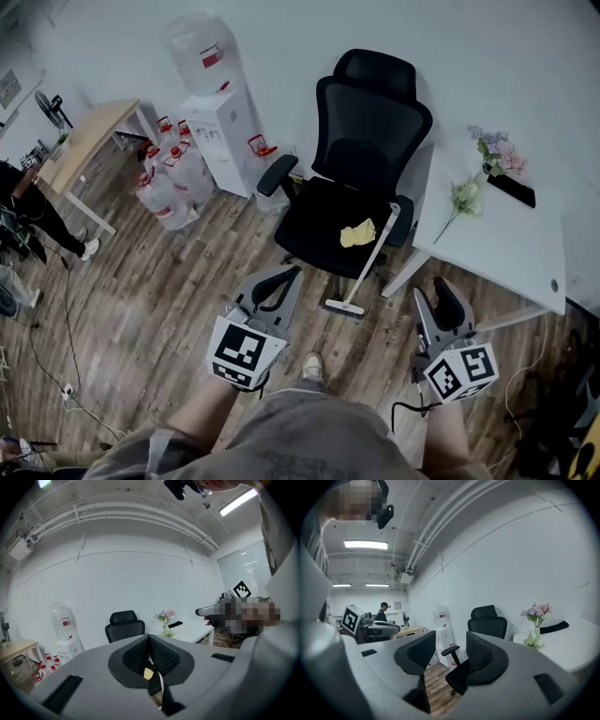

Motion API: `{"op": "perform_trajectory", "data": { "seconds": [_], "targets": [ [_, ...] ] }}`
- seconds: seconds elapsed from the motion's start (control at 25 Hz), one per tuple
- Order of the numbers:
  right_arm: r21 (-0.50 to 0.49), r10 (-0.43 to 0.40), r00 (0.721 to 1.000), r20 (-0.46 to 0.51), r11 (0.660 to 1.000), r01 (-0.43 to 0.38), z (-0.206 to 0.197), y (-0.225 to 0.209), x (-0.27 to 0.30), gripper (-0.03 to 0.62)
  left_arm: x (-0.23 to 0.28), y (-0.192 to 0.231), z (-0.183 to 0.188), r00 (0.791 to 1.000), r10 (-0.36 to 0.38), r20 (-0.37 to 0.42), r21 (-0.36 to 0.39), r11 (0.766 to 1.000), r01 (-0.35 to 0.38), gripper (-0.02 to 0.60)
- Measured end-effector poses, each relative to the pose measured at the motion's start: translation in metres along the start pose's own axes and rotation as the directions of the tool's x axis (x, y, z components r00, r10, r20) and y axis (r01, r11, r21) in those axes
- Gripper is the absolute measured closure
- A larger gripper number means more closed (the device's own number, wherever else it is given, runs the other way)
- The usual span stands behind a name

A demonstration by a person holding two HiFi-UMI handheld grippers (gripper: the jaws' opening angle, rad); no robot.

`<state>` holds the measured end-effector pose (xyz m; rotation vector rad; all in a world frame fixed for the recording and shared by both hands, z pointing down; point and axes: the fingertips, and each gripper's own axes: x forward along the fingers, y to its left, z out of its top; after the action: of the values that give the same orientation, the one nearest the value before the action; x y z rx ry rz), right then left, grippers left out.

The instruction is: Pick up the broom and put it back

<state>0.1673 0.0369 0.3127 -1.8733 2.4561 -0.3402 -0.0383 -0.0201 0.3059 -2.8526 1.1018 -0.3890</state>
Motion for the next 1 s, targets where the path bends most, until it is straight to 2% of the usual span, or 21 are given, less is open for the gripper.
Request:
{"op": "perform_trajectory", "data": {
  "seconds": [0.24,0.56,0.68,0.84,1.0],
  "targets": [
    [0.018,-0.017,1.0,-0.025,1.0,0.018,-0.004,-0.013,0.042,0.391,0.029,0.028,-0.006,1.0,-0.023,-0.015,-0.005,1.0,0.023,0.565],
    [0.066,0.002,0.995,-0.098,0.998,0.005,-0.02,-0.046,0.085,0.388,0.062,0.055,-0.015,0.998,0.025,-0.051,-0.046,0.999,-0.028,0.565],
    [0.101,-0.001,0.991,-0.135,0.995,0.015,-0.036,-0.068,0.104,0.384,0.082,0.06,-0.024,0.996,0.041,-0.074,-0.051,0.998,-0.045,0.565],
    [0.125,0.003,0.98,-0.199,0.992,0.022,-0.064,-0.094,0.129,0.375,0.109,0.066,-0.043,0.99,0.072,-0.117,-0.101,0.991,-0.084,0.565],
    [0.158,-0.005,0.966,-0.26,0.986,0.048,-0.102,-0.114,0.153,0.367,0.132,0.068,-0.069,0.979,0.082,-0.186,-0.09,0.991,-0.1,0.565]
  ]
}}
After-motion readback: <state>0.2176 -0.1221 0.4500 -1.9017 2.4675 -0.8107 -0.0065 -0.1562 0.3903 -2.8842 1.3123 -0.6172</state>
